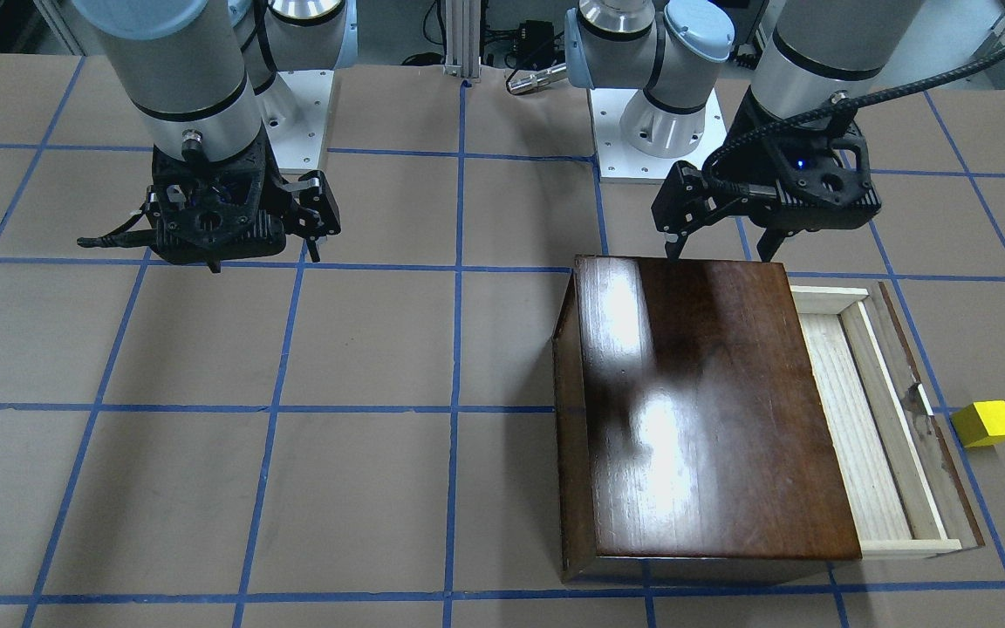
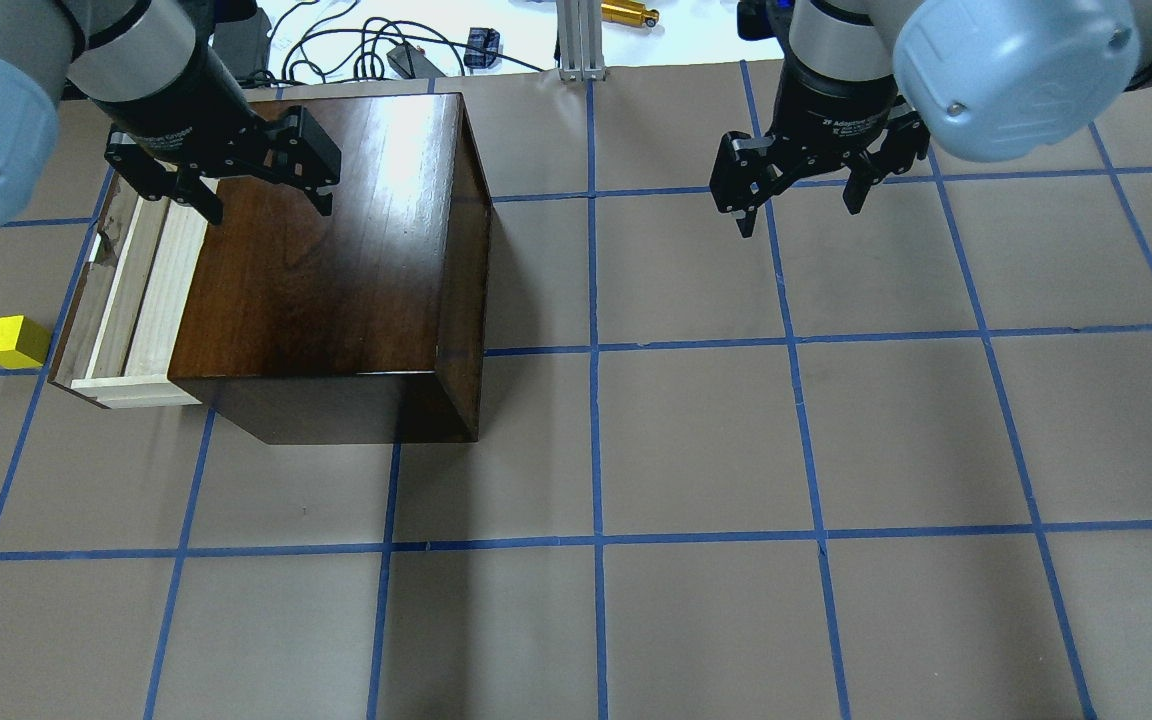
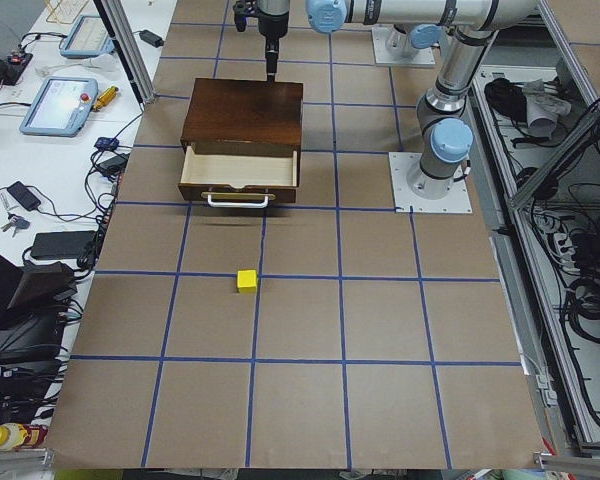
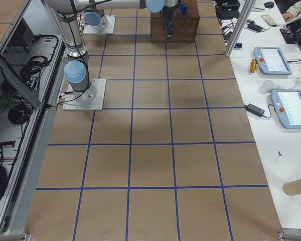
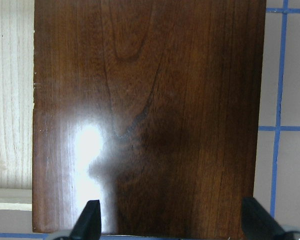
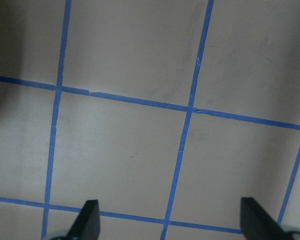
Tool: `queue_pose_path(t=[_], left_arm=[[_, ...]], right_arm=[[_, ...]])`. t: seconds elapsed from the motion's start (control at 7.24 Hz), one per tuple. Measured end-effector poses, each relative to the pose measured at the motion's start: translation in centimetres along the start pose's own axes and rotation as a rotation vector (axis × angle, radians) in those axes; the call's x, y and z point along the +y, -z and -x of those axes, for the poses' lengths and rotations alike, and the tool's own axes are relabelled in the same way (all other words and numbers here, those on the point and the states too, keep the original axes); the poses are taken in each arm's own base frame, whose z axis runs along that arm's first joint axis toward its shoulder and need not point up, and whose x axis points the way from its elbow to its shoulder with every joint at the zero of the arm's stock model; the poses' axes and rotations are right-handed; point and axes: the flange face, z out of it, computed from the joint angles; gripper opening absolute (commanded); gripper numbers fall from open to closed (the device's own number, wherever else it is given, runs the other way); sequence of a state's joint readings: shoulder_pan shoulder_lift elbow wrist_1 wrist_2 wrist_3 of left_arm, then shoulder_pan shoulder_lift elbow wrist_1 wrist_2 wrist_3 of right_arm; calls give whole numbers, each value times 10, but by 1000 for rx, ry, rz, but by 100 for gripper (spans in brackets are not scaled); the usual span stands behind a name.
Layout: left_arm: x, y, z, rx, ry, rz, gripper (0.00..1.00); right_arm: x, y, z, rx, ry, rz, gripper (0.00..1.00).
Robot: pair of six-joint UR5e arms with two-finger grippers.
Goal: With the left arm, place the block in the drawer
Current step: 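Move the left gripper down toward the yellow cube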
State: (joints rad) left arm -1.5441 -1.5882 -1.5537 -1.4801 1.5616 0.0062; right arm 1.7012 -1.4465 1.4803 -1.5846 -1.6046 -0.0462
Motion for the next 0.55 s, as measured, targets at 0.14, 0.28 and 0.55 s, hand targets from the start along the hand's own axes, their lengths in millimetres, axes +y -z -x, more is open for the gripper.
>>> queue_pose_path(t=[0.14, 0.28, 0.55], left_arm=[[0, 2, 7, -2, -20, 0, 100], [0, 5, 21, -5, -40, 1, 100], [0, 9, 62, -5, -126, 27, 100]], right_arm=[[0, 0, 0, 0, 0, 0, 100], [0, 0, 0, 0, 1, 0, 100], [0, 0, 0, 0, 1, 0, 100]])
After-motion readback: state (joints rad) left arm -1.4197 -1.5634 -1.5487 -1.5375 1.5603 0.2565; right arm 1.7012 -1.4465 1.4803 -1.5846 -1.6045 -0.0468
